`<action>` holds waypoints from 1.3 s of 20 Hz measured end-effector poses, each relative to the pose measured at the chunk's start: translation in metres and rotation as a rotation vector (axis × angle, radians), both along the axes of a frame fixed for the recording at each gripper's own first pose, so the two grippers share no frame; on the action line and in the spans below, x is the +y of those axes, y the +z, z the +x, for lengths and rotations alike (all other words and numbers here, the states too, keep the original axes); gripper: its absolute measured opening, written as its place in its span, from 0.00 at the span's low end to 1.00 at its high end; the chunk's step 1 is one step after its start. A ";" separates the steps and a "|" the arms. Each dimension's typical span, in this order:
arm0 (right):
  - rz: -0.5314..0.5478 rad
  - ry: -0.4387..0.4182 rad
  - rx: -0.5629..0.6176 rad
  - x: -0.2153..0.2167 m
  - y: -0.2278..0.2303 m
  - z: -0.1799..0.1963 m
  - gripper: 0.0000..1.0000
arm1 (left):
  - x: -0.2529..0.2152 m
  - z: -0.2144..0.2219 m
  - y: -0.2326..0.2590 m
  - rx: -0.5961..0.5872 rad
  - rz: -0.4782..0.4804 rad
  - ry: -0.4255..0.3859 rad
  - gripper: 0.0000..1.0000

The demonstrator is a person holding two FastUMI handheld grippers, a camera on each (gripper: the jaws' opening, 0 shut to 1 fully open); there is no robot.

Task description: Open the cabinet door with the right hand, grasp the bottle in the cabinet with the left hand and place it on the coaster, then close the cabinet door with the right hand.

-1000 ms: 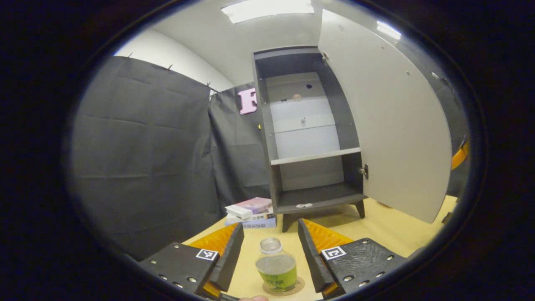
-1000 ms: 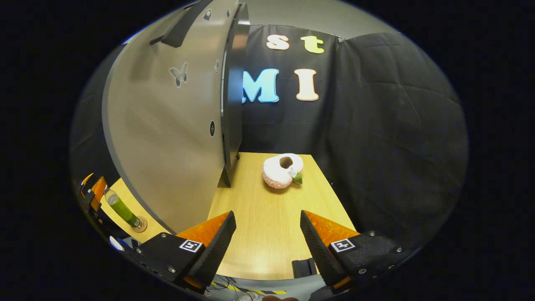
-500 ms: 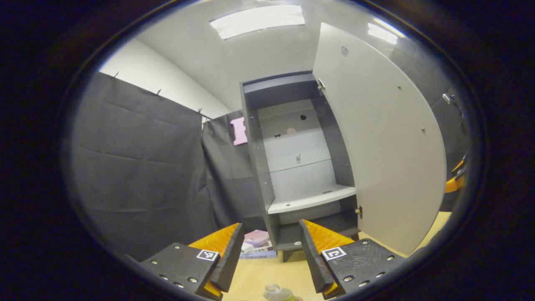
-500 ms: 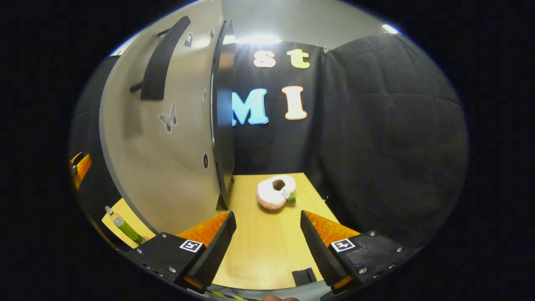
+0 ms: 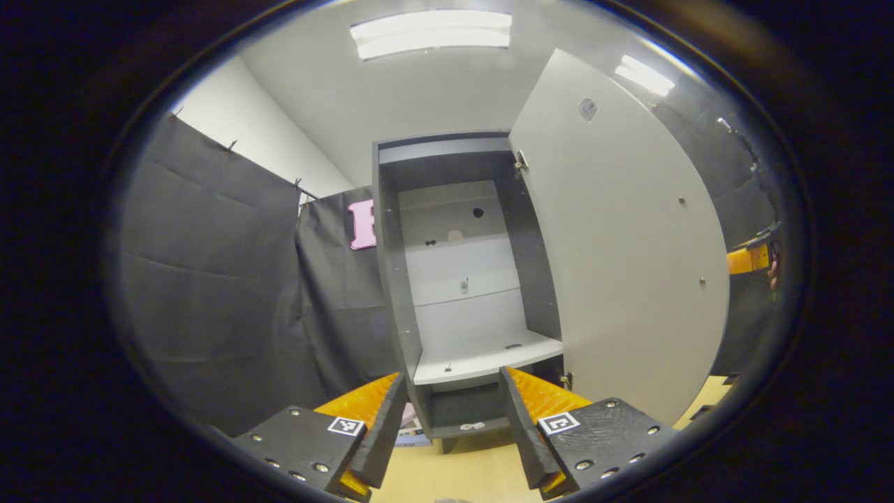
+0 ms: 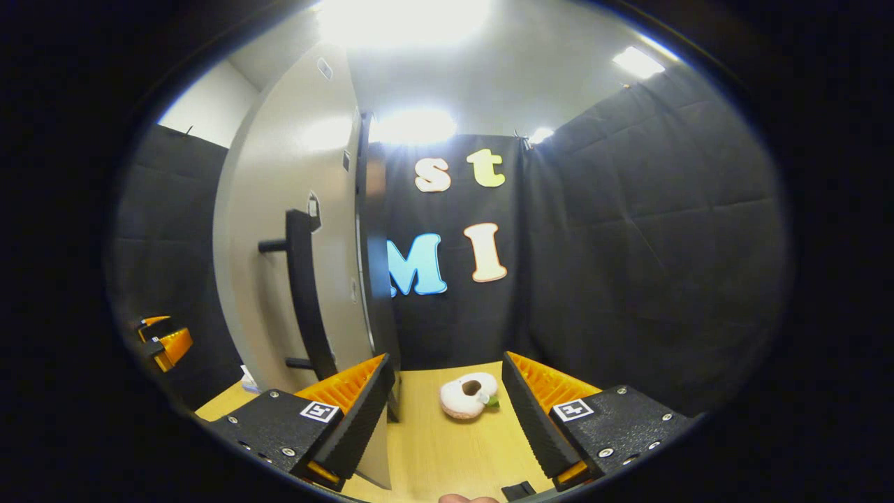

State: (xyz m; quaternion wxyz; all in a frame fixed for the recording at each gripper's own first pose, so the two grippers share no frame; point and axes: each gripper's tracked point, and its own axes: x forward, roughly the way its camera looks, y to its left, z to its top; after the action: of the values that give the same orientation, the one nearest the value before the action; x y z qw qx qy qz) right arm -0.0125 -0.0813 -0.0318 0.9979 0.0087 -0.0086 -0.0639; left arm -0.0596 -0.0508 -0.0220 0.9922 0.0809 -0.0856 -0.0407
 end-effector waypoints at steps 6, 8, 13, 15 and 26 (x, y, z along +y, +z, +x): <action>-0.033 -0.004 -0.020 0.022 0.006 0.001 0.92 | 0.027 0.006 0.003 0.012 -0.009 0.021 0.75; -0.023 -0.030 -0.018 0.023 0.004 -0.001 0.91 | 0.038 0.010 0.005 0.008 0.001 0.041 0.75; -0.011 -0.110 -0.023 0.027 0.004 -0.006 0.91 | 0.053 0.023 -0.014 0.089 -0.026 0.029 0.80; -0.003 -0.128 -0.026 0.035 0.003 -0.007 0.91 | 0.059 0.031 -0.020 0.123 -0.028 0.015 0.80; -0.024 -0.092 -0.052 0.129 0.000 -0.010 0.91 | 0.119 0.066 -0.039 0.220 -0.003 0.058 0.75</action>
State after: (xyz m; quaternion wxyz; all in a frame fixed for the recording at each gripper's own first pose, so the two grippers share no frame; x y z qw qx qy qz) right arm -0.0224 0.0474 -0.0322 0.9933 -0.0019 -0.0357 -0.1095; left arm 0.0067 0.0683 -0.0615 0.9965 0.0770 0.0261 -0.0204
